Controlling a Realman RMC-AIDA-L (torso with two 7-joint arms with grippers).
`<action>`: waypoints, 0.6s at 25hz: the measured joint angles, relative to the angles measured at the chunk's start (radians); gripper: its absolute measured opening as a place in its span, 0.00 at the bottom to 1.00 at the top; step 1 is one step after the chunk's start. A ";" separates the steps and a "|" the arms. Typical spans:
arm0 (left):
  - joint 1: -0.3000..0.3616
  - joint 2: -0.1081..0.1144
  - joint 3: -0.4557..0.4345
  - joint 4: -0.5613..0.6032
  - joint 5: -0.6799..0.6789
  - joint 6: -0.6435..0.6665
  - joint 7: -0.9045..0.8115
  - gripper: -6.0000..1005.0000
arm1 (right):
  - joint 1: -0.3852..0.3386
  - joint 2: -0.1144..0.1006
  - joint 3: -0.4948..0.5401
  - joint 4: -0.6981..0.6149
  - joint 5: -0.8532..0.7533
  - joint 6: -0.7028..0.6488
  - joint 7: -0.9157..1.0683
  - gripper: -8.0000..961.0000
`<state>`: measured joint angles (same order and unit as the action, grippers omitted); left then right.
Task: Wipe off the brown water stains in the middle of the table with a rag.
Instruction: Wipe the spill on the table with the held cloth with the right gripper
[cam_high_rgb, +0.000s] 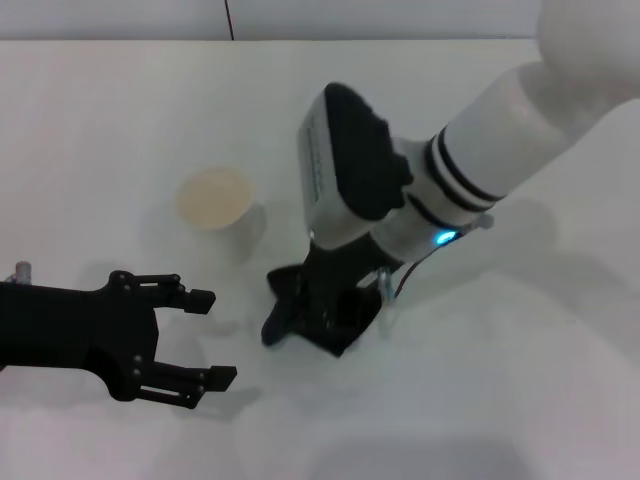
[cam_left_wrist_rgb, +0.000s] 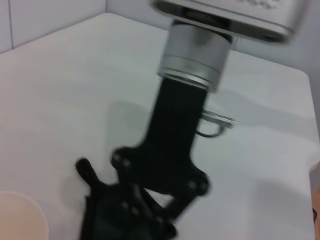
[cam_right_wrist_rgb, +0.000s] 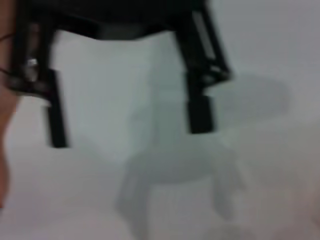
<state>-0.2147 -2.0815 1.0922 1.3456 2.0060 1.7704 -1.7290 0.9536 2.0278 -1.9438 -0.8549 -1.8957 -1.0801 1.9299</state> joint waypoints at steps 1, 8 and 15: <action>0.000 0.000 0.000 0.000 0.000 0.000 0.000 0.88 | 0.001 0.000 -0.011 -0.003 0.008 -0.002 -0.001 0.10; 0.000 0.000 -0.001 -0.002 -0.009 -0.009 0.005 0.88 | 0.013 -0.002 -0.019 0.034 0.008 0.062 -0.032 0.10; 0.000 0.000 -0.002 -0.002 -0.012 -0.013 0.006 0.88 | 0.017 -0.007 0.167 0.109 -0.147 0.111 -0.094 0.10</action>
<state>-0.2145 -2.0815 1.0905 1.3433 1.9944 1.7573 -1.7228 0.9708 2.0206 -1.7769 -0.7462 -2.0424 -0.9693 1.8359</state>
